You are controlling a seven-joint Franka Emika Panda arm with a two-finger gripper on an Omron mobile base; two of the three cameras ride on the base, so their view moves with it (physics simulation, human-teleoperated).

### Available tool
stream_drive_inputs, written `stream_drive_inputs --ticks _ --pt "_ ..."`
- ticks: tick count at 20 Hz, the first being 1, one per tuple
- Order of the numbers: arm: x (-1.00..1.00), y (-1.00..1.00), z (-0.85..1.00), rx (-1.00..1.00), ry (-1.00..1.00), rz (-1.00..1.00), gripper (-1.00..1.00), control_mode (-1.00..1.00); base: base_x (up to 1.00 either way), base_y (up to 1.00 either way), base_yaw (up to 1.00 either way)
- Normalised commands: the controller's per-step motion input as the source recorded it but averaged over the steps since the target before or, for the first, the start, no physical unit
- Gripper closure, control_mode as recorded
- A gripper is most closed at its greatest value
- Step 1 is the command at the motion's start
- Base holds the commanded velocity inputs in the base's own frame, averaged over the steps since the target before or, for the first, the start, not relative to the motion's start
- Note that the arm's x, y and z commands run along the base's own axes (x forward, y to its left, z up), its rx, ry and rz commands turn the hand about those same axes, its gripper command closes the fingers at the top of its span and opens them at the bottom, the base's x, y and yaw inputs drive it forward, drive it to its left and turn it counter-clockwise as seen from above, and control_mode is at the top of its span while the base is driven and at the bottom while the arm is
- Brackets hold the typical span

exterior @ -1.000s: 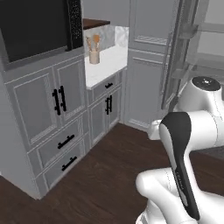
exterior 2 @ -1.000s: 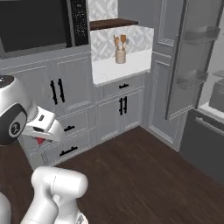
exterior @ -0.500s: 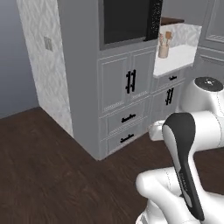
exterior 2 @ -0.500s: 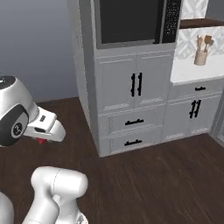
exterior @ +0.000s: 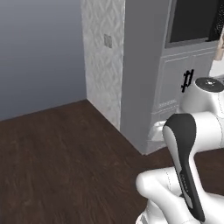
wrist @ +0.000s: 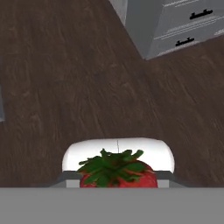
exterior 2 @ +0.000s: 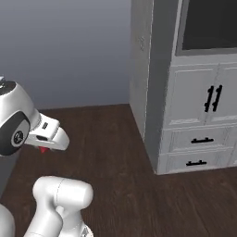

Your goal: Take the strawberry from the fridge and place it on top of the pancake, located on the dining counter.

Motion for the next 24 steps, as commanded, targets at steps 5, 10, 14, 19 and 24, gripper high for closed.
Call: stream_drive_inputs --ticks 5,10,14,19,24 --pt "0.00 0.00 0.00 0.00 0.00 0.00 1.00 1.00 0.77 0.73 0.43" --pt "0.00 0.00 0.00 0.00 0.00 0.00 1.00 1.00 1.00 0.38 0.35" --pt "0.00 0.00 0.00 0.00 0.00 0.00 1.00 1.00 1.00 0.20 0.29" --pt "0.00 0.00 0.00 0.00 0.00 0.00 1.00 1.00 1.00 0.47 0.22" --pt "0.00 0.00 0.00 0.00 0.00 0.00 1.00 1.00 1.00 0.33 0.12"
